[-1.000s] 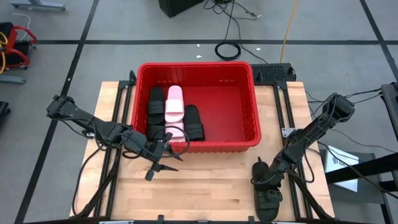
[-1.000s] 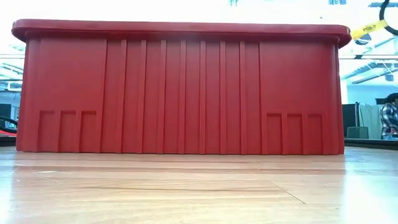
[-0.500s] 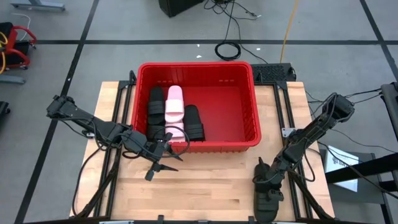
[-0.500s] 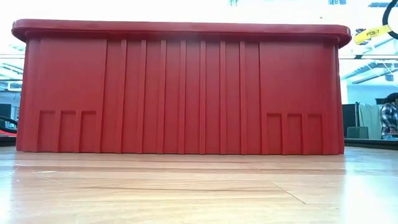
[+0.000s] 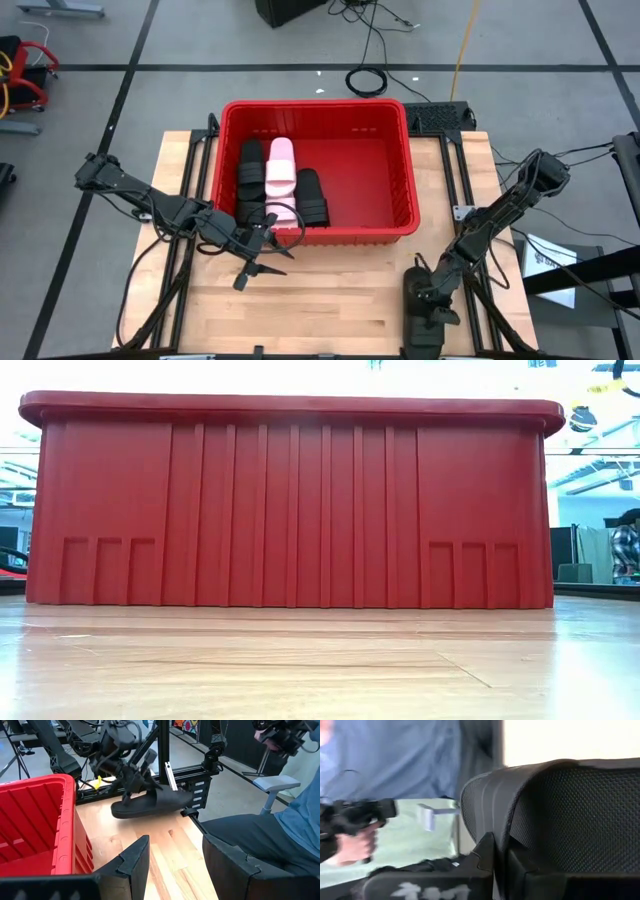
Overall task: Pick and place slides into bin
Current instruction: Put the black slipper into the red bin
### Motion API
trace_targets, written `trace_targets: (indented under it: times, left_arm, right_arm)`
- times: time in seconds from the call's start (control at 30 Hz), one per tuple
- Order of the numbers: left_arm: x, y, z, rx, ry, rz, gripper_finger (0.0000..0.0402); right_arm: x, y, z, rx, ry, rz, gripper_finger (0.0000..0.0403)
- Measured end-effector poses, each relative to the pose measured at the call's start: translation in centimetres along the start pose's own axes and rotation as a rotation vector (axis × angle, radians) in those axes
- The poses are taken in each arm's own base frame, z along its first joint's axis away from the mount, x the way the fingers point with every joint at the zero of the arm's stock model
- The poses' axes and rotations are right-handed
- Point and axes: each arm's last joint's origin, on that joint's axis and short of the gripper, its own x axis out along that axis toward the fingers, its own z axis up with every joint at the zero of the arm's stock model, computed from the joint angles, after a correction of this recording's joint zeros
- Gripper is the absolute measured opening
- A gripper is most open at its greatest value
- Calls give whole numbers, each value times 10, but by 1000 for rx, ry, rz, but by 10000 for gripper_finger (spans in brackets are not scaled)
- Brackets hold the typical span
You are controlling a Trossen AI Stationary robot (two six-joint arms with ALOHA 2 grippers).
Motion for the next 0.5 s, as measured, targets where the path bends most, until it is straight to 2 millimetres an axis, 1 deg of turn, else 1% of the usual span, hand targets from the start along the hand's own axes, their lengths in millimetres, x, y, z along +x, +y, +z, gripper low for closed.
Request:
trace_targets:
  times: [0.2, 0.33, 0.5]
  left_arm:
    - [0, 0, 0, -3, -1, 0, 179]
    - [0, 0, 0, -3, -1, 0, 179]
    - [0, 0, 0, -3, -2, 0, 179]
  right_arm:
    - [-2, 12, 8, -87, -70, 121, 10]
    - [-4, 18, 12, -202, -117, 180, 7]
    - [-9, 23, 21, -356, -209, 230, 8]
